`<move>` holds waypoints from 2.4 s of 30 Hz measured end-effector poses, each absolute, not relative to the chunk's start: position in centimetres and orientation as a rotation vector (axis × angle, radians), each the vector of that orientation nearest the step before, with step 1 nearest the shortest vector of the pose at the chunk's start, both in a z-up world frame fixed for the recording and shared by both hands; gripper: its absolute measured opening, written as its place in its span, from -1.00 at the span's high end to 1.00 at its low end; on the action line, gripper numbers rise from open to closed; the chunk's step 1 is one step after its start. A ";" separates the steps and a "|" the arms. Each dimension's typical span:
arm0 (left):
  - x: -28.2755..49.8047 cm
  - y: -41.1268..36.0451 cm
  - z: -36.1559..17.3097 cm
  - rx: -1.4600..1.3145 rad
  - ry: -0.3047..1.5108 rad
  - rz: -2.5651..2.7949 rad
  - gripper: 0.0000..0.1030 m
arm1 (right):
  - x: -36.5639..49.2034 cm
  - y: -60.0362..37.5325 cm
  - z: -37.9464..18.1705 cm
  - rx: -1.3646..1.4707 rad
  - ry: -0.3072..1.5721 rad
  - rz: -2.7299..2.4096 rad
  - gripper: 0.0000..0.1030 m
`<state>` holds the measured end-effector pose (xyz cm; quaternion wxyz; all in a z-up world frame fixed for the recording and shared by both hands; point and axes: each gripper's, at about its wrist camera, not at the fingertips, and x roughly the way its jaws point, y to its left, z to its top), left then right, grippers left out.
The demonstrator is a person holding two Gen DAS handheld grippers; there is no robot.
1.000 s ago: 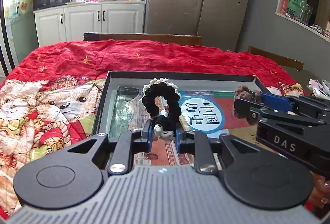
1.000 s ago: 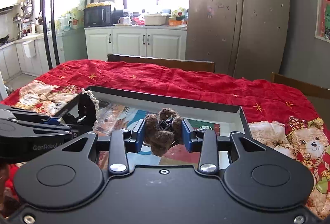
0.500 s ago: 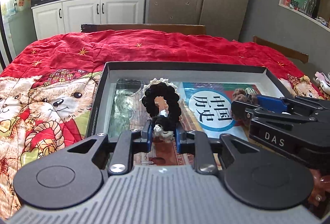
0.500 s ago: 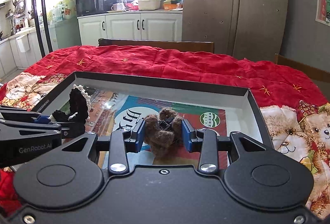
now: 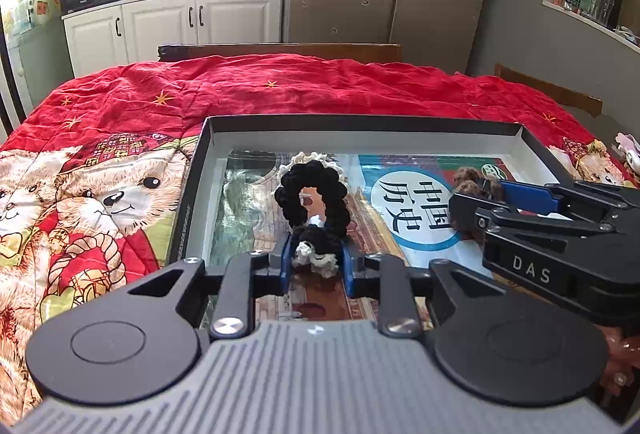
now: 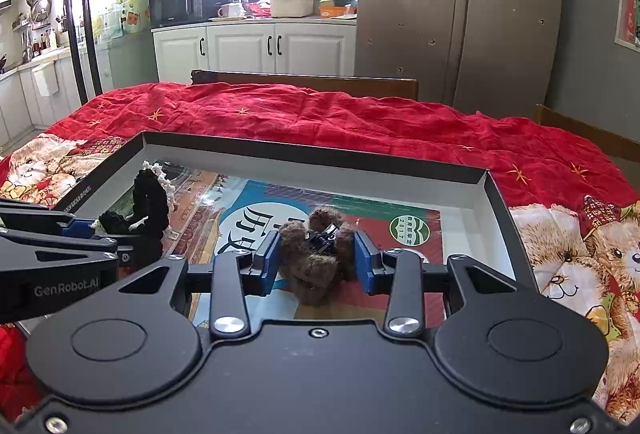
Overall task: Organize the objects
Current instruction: 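Carry the scrunchie and fuzzy clip with both tools over the black box, then lower both items into the box and open both tools, then withdraw both tools from the box toward the remaining accessories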
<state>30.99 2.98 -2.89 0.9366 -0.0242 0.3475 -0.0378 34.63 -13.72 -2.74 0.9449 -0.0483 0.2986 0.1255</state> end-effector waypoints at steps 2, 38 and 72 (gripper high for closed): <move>31.0 2.9 -2.9 -0.046 0.708 -0.073 0.07 | 34.6 -13.8 -2.8 -0.099 0.608 0.256 0.24; 29.3 2.4 -1.2 0.047 0.638 0.020 -0.56 | 32.4 -14.3 -0.9 -0.095 0.526 0.247 -0.56; 15.2 4.1 4.5 0.108 0.514 -0.026 -0.70 | 19.2 -16.3 5.2 -0.135 0.469 0.311 -0.56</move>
